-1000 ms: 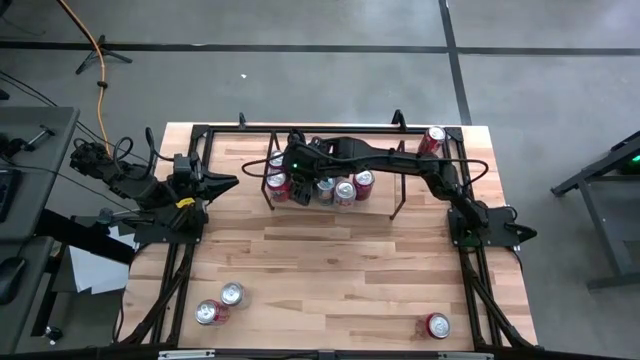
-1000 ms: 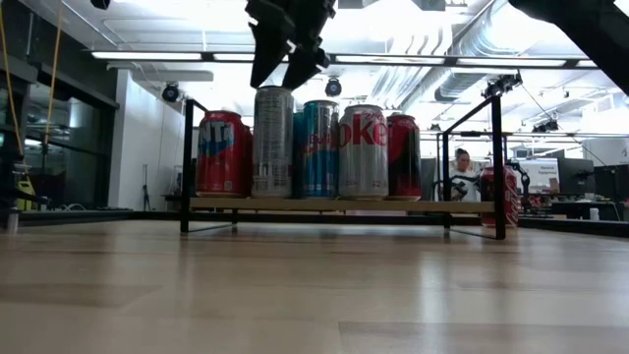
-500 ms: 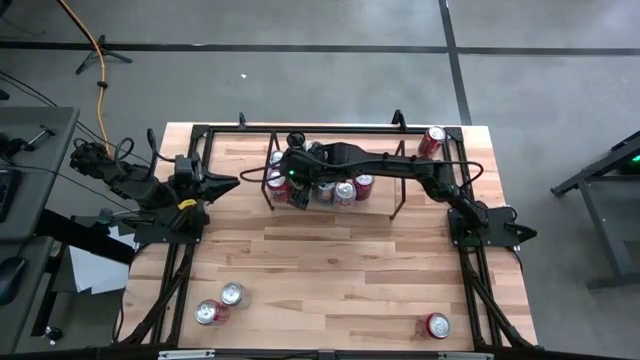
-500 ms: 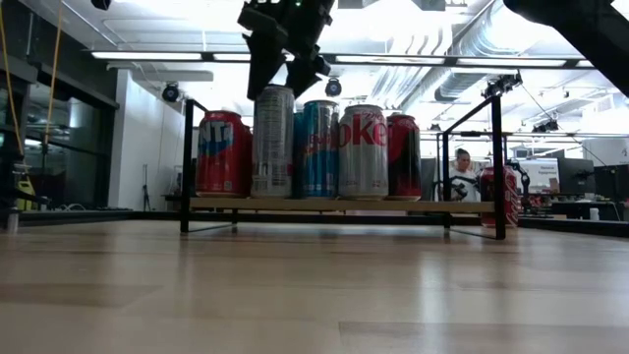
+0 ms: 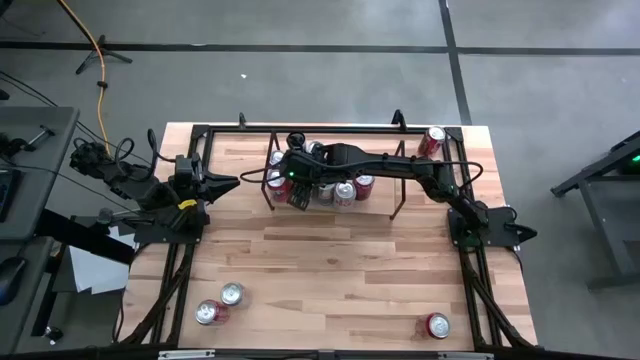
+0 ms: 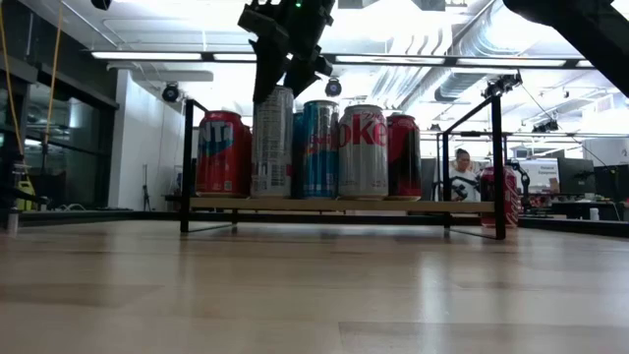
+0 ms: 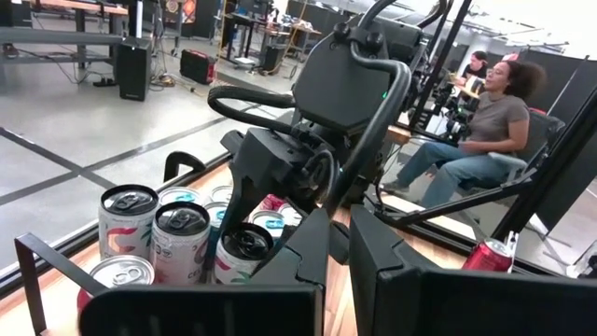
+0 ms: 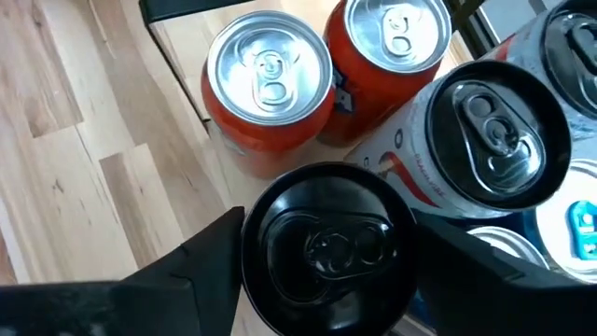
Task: Place canned beverage on shelf
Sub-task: Put the white-pink soda can on the shelf aligned with the other white-pink soda cans
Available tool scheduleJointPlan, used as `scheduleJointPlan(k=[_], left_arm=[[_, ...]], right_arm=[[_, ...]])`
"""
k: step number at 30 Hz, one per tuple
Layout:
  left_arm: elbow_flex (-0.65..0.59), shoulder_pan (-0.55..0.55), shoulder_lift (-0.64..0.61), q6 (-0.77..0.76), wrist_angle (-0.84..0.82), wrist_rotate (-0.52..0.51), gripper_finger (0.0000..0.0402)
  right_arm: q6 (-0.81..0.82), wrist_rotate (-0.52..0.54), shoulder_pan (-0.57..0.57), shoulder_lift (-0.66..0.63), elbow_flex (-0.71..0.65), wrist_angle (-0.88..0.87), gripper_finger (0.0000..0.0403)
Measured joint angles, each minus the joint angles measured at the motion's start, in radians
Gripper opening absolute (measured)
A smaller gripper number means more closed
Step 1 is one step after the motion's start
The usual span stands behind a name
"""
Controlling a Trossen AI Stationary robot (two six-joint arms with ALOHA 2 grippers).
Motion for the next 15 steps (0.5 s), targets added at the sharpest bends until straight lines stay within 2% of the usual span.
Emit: scheduleJointPlan(k=[3,7,15], left_arm=[[0.0,0.0,0.0,0.0,0.0,0.0,0.0],[0.0,0.0,0.0,0.0,0.0,0.0,0.0],[0.0,0.0,0.0,-0.001,-0.024,0.0,0.0]], right_arm=[[-0.032,-0.01,0.0,0.0,0.0,0.002,0.0246],[-0.142,-0.078,-0.003,0.0,0.003,0.006,0.0246],[-0.589,-0.254,-0.034,0.0,0.003,0.026,0.0246]])
